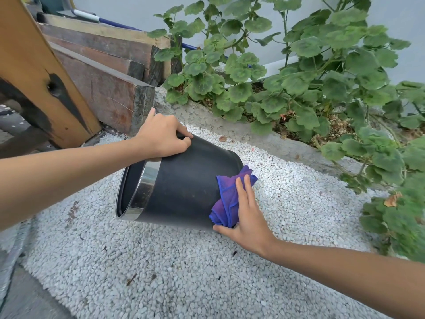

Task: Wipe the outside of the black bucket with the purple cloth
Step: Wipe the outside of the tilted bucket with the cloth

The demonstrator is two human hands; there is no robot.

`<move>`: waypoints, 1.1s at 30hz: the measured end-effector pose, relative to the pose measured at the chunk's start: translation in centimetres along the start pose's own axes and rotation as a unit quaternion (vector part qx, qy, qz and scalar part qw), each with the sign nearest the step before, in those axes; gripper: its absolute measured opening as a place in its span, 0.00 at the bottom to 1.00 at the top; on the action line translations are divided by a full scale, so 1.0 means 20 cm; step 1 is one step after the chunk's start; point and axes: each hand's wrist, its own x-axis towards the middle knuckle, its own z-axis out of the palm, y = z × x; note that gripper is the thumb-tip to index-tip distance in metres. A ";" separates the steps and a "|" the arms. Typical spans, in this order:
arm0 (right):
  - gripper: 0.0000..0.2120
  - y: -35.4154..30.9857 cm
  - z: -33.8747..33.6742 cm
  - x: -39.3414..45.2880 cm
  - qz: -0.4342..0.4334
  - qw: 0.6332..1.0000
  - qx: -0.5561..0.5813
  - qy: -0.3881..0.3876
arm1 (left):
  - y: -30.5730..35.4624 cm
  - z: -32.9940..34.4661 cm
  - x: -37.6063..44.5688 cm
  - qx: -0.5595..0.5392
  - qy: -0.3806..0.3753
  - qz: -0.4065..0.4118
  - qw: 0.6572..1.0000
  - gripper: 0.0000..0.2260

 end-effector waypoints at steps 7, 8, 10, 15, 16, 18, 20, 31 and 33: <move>0.61 -0.05 -0.07 0.04 0.046 0.992 0.116 0.014 | 0.10 -0.09 -0.07 -0.336 0.054 -0.107 0.934 0.10; 0.60 -0.05 -0.09 0.06 0.051 0.991 0.127 0.010 | 0.11 -0.11 -0.06 -0.382 0.047 -0.116 0.916 0.10; 0.59 -0.05 -0.12 0.09 0.055 0.989 0.135 -0.003 | 0.12 -0.14 -0.03 -0.443 0.041 -0.132 0.886 0.11; 0.50 -0.11 -0.28 0.22 0.061 0.982 0.176 -0.043 | 0.08 -0.29 0.06 -0.438 0.039 -0.185 0.879 0.11; 0.41 -0.14 -0.33 0.26 0.069 0.977 0.198 -0.048 | 0.06 -0.32 0.08 -0.437 0.029 -0.189 0.879 0.10; 0.19 -0.19 -0.39 0.36 0.103 0.958 0.255 -0.081 | 0.03 -0.33 0.12 -0.422 -0.006 -0.186 0.887 0.11; 0.17 -0.24 -0.41 0.41 0.120 0.952 0.261 -0.110 | -0.01 -0.28 0.13 -0.403 -0.033 -0.194 0.894 0.11; 0.75 -0.18 -0.42 0.57 0.089 0.966 0.148 -0.192 | -0.09 -0.18 0.17 -0.561 0.122 -0.112 0.811 0.18; 0.77 -0.16 -0.42 0.57 0.098 0.964 0.152 -0.196 | -0.08 -0.17 0.04 -0.521 0.056 -0.013 0.852 0.14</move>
